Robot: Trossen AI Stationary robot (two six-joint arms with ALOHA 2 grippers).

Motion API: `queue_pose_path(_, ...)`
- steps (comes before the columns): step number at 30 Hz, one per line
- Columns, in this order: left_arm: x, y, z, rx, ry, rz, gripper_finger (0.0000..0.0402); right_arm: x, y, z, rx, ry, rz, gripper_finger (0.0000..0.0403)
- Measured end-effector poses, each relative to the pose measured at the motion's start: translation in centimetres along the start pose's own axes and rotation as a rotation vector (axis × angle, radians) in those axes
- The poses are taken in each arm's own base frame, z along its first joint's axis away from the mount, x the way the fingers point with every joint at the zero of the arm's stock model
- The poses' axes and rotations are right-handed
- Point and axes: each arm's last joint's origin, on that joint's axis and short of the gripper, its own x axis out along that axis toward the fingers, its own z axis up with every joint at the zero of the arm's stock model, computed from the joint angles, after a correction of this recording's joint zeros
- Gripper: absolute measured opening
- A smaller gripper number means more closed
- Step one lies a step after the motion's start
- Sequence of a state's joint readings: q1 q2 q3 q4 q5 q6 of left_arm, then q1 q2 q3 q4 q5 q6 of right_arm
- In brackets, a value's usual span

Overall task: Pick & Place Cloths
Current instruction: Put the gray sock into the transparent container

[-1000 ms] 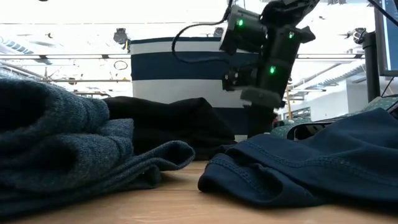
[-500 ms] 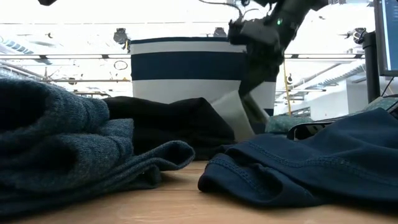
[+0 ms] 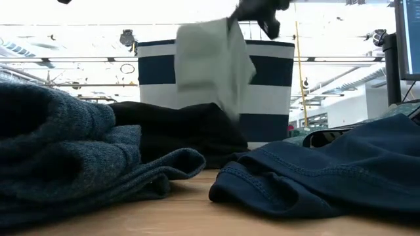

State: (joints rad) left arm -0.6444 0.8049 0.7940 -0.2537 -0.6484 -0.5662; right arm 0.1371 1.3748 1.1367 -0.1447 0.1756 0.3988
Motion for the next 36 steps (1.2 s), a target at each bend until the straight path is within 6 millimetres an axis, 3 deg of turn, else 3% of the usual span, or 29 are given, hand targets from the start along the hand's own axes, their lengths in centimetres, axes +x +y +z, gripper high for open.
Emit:
queue_pose_path(6,1.9,-0.7,0.1,0.004,-0.056,0.016,0.0225,-0.4,1.9,1.2,-0.013,-0.140,0.176,0.0000)
queue_pose_path(15,5.0,-1.3,-0.3,-0.025,-0.087,0.008,0.0225,-0.9,3.5,1.9,-0.050,-0.250,0.278,0.0000)
queue_pose_path(24,8.8,-2.4,-0.3,0.086,-0.199,-0.125,0.0225,-1.3,4.6,1.4,-0.072,-0.245,0.313,0.0000)
queue_pose_path(36,13.0,-2.1,-1.6,0.089,-0.241,-0.199,0.0225,-1.4,5.0,1.2,-0.088,-0.239,0.325,0.0000)
